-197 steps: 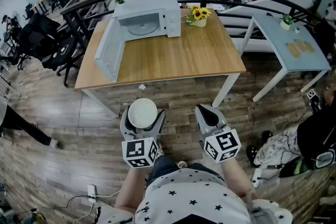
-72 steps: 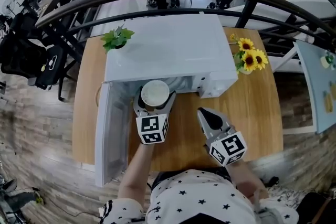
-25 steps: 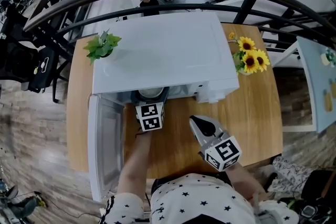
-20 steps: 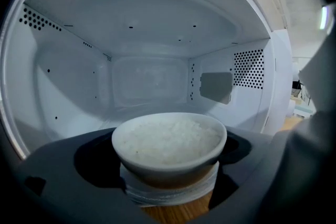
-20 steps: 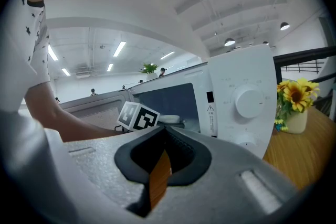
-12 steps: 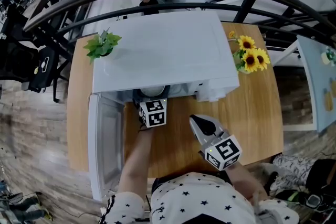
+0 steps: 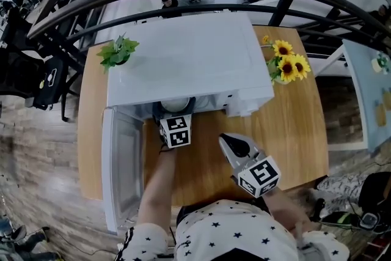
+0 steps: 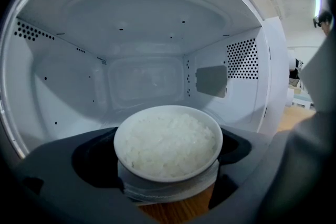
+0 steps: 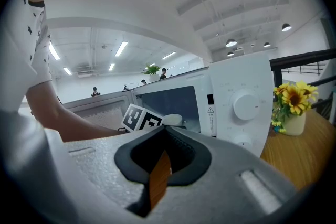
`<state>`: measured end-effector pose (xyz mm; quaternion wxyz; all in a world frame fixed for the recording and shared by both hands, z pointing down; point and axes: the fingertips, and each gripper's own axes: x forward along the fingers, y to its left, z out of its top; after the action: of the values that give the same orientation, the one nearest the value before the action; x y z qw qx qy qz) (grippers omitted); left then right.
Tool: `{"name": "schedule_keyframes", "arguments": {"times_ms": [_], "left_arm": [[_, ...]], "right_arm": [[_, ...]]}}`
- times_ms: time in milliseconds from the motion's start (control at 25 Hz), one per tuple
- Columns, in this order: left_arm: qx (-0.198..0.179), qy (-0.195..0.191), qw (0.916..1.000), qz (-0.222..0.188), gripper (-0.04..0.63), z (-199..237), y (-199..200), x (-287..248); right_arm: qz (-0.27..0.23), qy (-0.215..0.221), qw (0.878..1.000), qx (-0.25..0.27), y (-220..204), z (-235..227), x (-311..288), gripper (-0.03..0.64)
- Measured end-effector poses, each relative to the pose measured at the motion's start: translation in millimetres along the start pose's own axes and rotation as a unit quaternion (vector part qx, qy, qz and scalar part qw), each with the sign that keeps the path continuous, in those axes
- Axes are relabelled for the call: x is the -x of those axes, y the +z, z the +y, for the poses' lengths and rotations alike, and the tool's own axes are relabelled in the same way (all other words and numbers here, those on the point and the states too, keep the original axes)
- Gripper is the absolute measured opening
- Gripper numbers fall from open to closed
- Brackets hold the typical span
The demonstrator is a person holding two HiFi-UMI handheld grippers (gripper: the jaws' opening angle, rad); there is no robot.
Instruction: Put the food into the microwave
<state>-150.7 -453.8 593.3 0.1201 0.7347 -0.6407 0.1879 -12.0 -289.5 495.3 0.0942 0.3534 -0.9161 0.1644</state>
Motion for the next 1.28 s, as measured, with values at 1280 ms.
{"name": "schedule_keyframes", "arguments": {"times_ms": [1280], "left_arm": [[0.063,-0.051,0.9954,-0.052,0.390,-37,10,166]], "right_arm": [[-0.042,-0.018,0.999,0.024,4,63,65,0.006]]}}
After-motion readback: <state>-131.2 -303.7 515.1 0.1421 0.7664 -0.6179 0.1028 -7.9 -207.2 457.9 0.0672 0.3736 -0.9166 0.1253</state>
